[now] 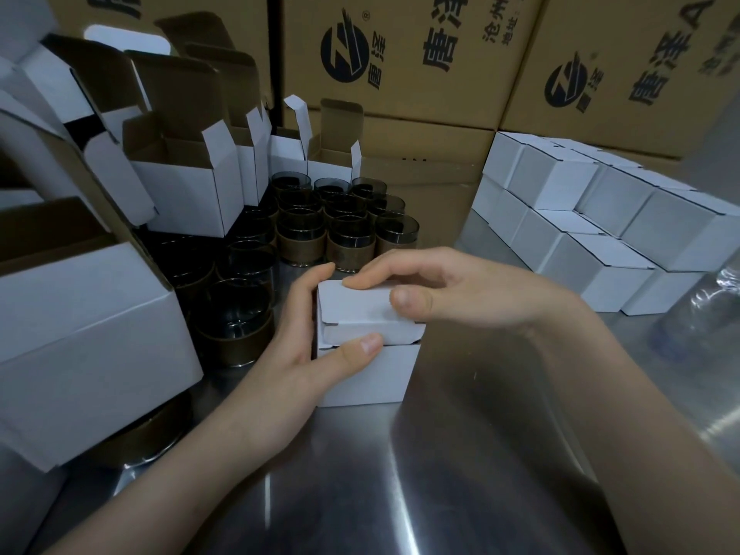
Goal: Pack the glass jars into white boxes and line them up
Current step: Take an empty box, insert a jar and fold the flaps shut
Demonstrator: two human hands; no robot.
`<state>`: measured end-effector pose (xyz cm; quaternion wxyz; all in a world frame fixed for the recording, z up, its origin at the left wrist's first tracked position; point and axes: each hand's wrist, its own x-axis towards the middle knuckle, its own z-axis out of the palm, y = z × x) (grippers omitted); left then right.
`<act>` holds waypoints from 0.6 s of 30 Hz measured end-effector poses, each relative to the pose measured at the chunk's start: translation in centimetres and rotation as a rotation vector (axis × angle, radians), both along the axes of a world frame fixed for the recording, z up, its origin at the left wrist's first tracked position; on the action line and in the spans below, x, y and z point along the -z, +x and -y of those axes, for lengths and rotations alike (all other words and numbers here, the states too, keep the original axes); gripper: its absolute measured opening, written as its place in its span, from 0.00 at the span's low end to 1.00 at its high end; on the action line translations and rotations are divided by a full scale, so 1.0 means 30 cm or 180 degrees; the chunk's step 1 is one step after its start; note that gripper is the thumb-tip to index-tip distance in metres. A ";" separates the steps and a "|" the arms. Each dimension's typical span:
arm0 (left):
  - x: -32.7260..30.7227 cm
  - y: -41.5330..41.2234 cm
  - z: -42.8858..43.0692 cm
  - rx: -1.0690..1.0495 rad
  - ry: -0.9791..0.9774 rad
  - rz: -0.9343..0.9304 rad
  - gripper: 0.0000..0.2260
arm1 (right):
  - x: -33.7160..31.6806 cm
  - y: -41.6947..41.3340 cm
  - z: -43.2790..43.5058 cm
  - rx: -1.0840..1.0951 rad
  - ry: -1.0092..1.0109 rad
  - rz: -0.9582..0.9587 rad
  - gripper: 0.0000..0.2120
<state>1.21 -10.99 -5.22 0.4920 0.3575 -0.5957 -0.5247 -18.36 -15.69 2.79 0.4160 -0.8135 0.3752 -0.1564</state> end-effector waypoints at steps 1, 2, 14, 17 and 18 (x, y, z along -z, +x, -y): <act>0.001 0.001 0.000 0.0000 0.0019 -0.0010 0.36 | 0.004 -0.001 0.002 0.0021 0.0042 0.0014 0.21; 0.000 0.002 -0.001 0.0002 0.0041 -0.0021 0.35 | 0.008 -0.002 0.005 0.0034 0.0070 0.0013 0.17; -0.008 0.003 -0.008 0.0021 0.0042 0.0019 0.35 | 0.024 -0.003 0.017 0.0024 0.0173 0.0189 0.15; -0.006 0.007 -0.006 0.0033 0.0008 0.0065 0.37 | 0.024 -0.005 0.016 0.0031 0.0215 0.0178 0.16; -0.005 0.008 -0.007 0.0040 -0.0007 0.0061 0.38 | 0.023 -0.005 0.016 0.0027 0.0214 0.0149 0.16</act>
